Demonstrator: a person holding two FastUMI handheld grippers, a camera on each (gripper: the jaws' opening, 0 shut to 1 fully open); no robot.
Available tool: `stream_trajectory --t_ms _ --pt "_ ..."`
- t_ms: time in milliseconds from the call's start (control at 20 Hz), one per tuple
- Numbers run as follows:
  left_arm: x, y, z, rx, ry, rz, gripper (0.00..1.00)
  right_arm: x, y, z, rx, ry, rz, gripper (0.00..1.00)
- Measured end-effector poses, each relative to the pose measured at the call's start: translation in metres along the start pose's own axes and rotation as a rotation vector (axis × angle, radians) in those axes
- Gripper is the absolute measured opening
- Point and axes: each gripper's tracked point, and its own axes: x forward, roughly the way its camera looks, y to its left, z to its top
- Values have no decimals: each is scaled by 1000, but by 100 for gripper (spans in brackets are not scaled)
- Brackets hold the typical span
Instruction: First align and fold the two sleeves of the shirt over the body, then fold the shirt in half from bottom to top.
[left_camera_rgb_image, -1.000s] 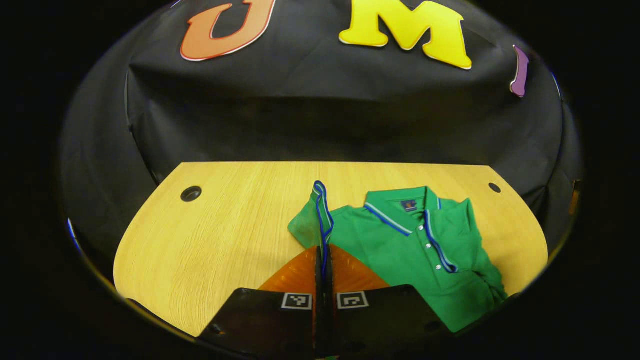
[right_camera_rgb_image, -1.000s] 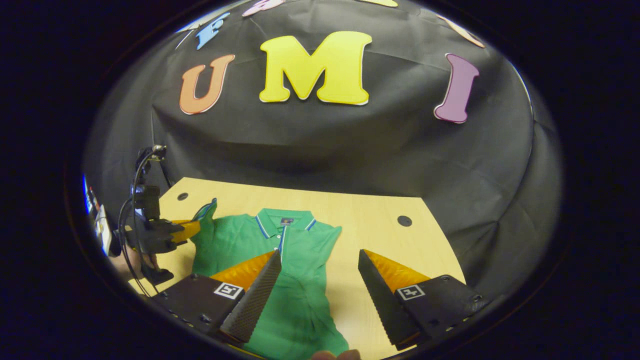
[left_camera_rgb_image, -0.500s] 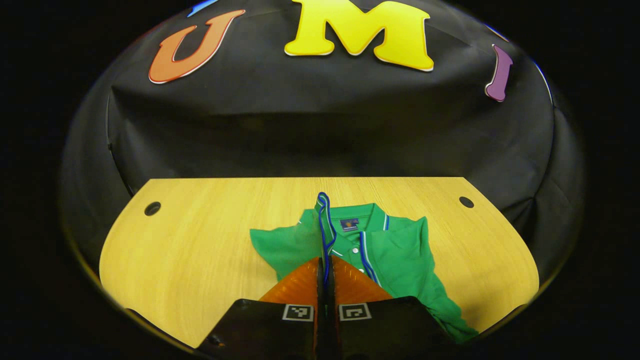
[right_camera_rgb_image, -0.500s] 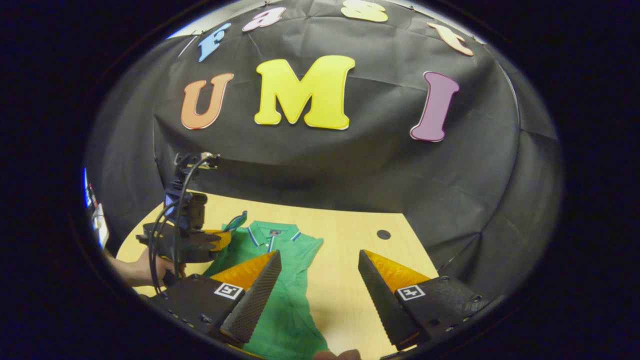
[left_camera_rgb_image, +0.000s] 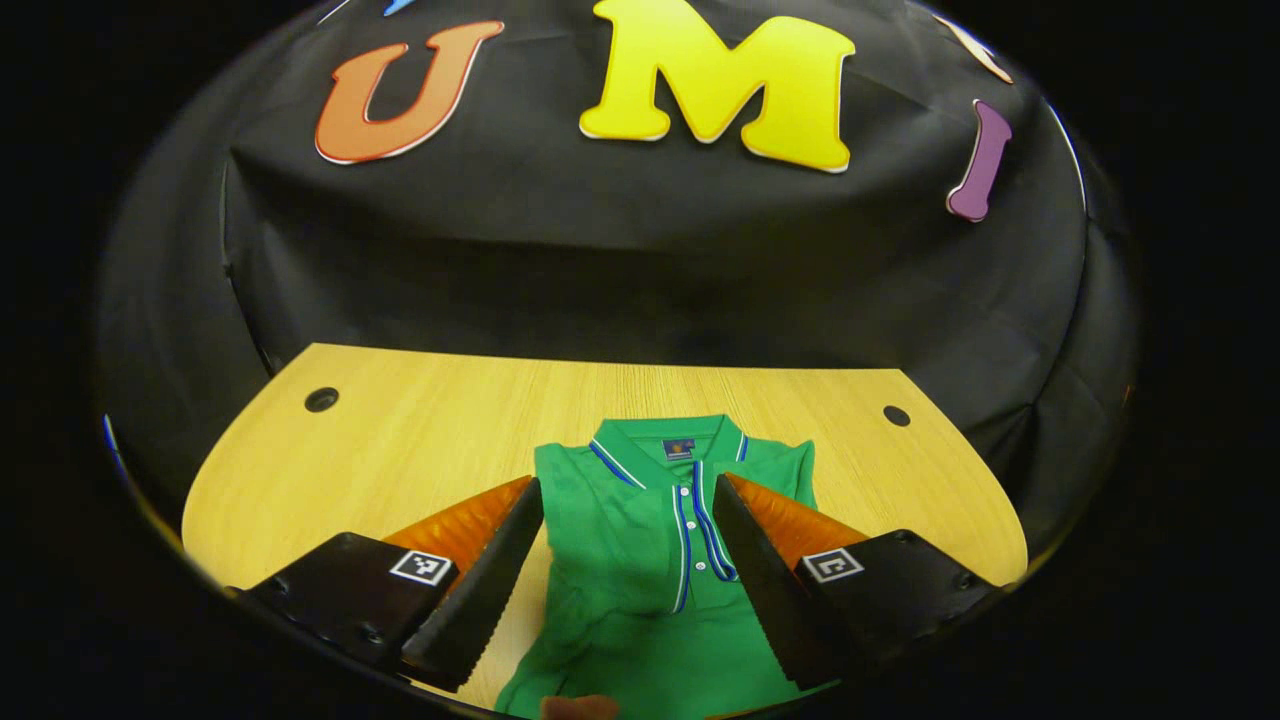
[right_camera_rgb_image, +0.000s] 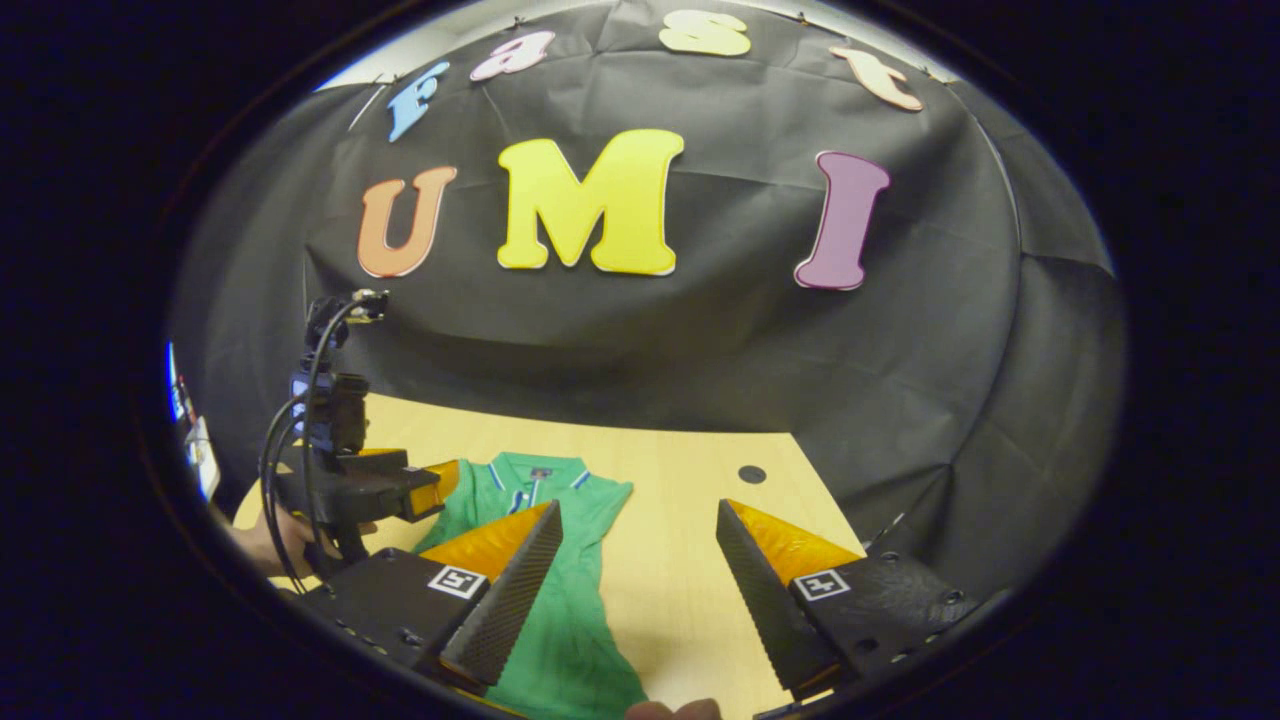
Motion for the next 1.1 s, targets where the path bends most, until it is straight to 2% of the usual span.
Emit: stream_trajectory --t_ms 350,550,800,1100 --pt "-115 24 36 -6 -149 40 100 -46 30 11 -10 -80 68 95" --pt "-177 37 37 7 -199 62 100 -80 45 6 -20 -128 106 96" --pt "-227 44 6 5 -205 63 100 -111 44 -30 -15 -95 105 96" --pt "-245 45 -70 15 -78 11 100 -133 29 -105 -35 9 82 96"
